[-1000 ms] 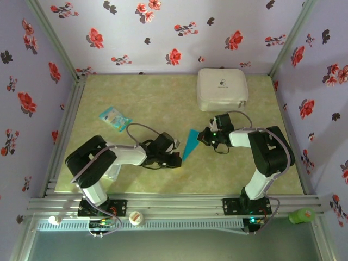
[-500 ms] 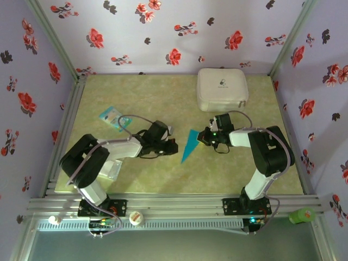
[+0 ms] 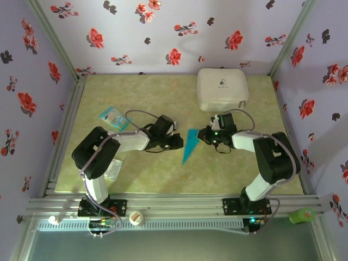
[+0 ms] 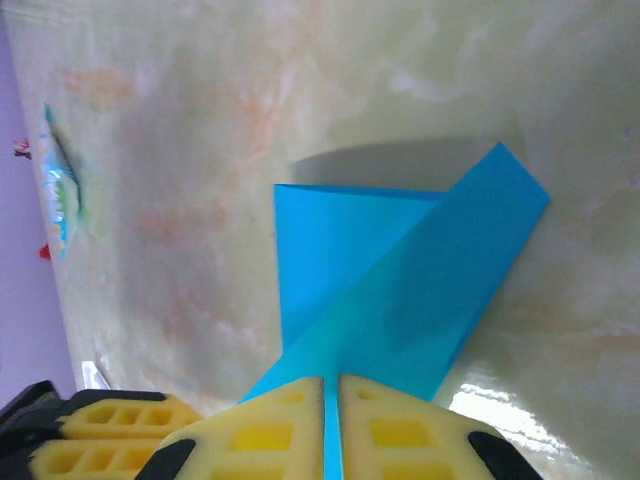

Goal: Fold a paper plane with a square sheet of paper (pick it up from the middle)
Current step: Fold the wing for the fifth time at the center of the table, then move a paper plane to the center of the table.

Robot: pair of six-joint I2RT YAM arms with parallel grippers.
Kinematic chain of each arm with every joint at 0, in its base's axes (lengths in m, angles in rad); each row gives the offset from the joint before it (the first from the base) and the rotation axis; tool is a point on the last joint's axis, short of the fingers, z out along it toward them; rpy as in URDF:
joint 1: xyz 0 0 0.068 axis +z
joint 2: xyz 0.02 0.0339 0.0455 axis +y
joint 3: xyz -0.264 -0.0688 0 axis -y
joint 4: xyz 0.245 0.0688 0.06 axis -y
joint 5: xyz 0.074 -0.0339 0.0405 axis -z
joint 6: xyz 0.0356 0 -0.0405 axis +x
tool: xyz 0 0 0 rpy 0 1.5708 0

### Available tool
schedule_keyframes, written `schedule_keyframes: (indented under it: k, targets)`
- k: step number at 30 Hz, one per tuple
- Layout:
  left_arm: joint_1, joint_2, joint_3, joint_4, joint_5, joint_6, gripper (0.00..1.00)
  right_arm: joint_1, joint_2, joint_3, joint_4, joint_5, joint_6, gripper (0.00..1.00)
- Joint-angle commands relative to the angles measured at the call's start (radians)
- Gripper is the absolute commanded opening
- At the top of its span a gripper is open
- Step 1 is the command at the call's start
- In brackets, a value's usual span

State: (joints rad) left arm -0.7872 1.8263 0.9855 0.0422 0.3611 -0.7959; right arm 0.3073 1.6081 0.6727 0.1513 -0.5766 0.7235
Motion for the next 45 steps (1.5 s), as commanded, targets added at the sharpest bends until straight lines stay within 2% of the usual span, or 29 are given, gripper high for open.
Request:
schedule_keyframes:
  k: [1, 10, 29, 45]
  targets:
    - [0.002, 0.030, 0.039, -0.025, 0.038, 0.032, 0.13, -0.010, -0.061, -0.029, -0.042, 0.050, -0.034, 0.12]
    - [-0.007, 0.052, 0.047, -0.009, 0.049, 0.025, 0.20, -0.024, -0.116, -0.085, -0.050, 0.063, -0.018, 0.12]
    - [-0.023, 0.106, 0.087, -0.064, 0.070, 0.058, 0.27, -0.025, -0.100, -0.093, -0.027, 0.053, 0.002, 0.14]
    - [-0.038, 0.148, 0.101, 0.012, 0.123, 0.036, 0.24, -0.026, -0.071, -0.098, 0.000, 0.035, 0.019, 0.14]
